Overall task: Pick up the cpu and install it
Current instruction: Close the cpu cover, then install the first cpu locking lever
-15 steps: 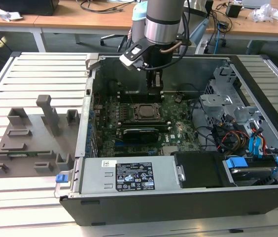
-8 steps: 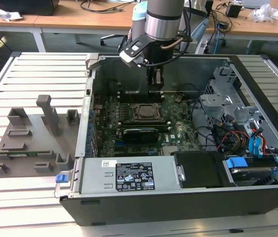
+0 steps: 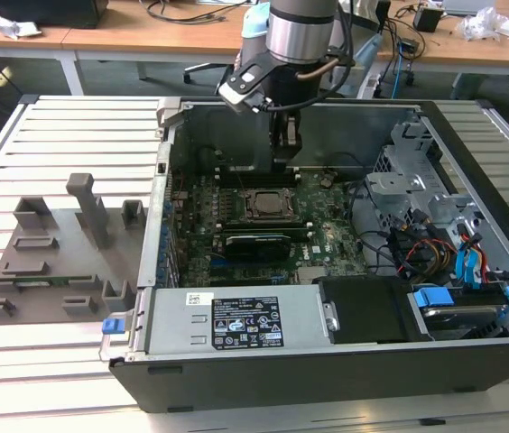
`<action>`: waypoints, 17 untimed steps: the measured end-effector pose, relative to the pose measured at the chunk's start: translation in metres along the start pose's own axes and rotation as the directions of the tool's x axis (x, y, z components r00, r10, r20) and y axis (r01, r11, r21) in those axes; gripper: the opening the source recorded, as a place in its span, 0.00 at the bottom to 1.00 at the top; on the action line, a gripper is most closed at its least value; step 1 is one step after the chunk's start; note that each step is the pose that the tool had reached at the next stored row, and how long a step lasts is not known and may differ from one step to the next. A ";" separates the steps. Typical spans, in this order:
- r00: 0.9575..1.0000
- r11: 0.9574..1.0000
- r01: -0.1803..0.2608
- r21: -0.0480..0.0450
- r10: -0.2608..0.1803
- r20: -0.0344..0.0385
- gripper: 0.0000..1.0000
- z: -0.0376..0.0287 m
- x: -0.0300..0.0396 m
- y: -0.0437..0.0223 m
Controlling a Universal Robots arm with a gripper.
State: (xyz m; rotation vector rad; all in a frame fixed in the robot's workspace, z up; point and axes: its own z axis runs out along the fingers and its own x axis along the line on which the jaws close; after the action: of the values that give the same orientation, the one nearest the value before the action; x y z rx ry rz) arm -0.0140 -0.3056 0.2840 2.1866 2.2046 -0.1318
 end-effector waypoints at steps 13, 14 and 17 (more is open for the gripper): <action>1.000 1.000 0.000 0.000 0.000 0.000 0.11 -0.0072 -0.0006 -0.0002; 1.000 1.000 0.000 0.000 0.000 0.000 0.11 -0.0072 -0.0006 -0.0002; 1.000 1.000 0.000 0.000 0.000 0.000 0.11 -0.0072 -0.0006 -0.0003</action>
State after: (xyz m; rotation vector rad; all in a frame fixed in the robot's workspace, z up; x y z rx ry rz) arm -0.0140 -0.3056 0.2912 2.1869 2.2048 -0.1313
